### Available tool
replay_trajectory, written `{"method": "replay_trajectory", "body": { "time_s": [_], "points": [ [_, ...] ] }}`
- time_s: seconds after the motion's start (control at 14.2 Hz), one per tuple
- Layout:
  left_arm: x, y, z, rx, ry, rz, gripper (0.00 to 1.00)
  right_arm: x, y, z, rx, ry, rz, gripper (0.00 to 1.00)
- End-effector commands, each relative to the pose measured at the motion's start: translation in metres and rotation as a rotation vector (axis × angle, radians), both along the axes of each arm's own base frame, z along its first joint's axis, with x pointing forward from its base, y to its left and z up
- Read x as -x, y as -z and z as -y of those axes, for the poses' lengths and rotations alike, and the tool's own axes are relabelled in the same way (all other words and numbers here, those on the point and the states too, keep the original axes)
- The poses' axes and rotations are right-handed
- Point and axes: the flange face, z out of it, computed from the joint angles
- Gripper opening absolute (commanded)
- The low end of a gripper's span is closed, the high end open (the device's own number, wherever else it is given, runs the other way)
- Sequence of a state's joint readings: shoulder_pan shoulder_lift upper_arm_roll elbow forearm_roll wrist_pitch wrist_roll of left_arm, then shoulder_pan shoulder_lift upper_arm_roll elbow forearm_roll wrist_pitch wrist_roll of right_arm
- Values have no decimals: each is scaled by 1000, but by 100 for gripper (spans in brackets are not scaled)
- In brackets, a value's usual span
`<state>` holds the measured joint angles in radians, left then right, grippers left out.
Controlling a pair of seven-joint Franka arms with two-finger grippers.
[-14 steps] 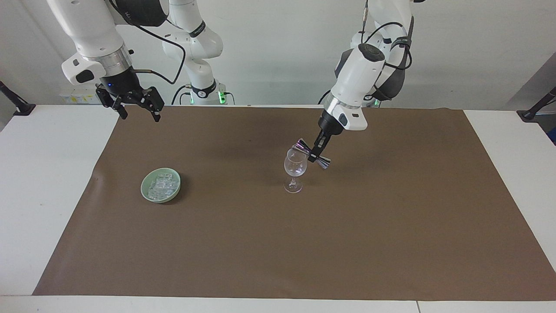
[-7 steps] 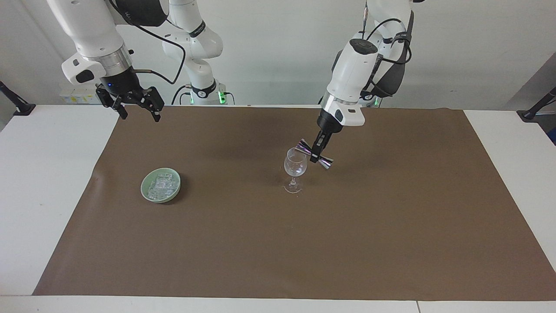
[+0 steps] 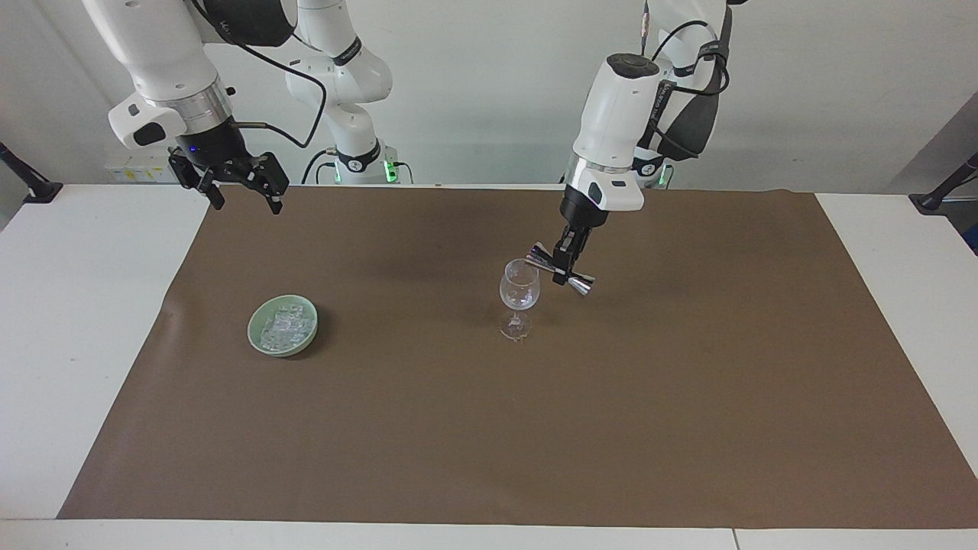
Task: Pour wine and add ice with both arms
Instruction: 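Tilt the jigger over the clear glass with the left gripper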
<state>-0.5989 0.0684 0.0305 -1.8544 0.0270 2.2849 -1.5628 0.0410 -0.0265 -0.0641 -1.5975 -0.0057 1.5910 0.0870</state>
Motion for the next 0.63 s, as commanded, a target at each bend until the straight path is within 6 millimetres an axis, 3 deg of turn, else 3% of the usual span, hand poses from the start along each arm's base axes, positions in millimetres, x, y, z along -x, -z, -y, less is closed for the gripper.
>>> {"method": "replay_trajectory", "body": {
  "time_s": [0.0,0.56],
  "points": [
    [-8,-12,6,-55,-22,5,0,6,0,1,-26,-24,15,100],
    [-14,-33,16,-166,-4,45,0,10,6,2,-27,-24,2,100]
  ]
}}
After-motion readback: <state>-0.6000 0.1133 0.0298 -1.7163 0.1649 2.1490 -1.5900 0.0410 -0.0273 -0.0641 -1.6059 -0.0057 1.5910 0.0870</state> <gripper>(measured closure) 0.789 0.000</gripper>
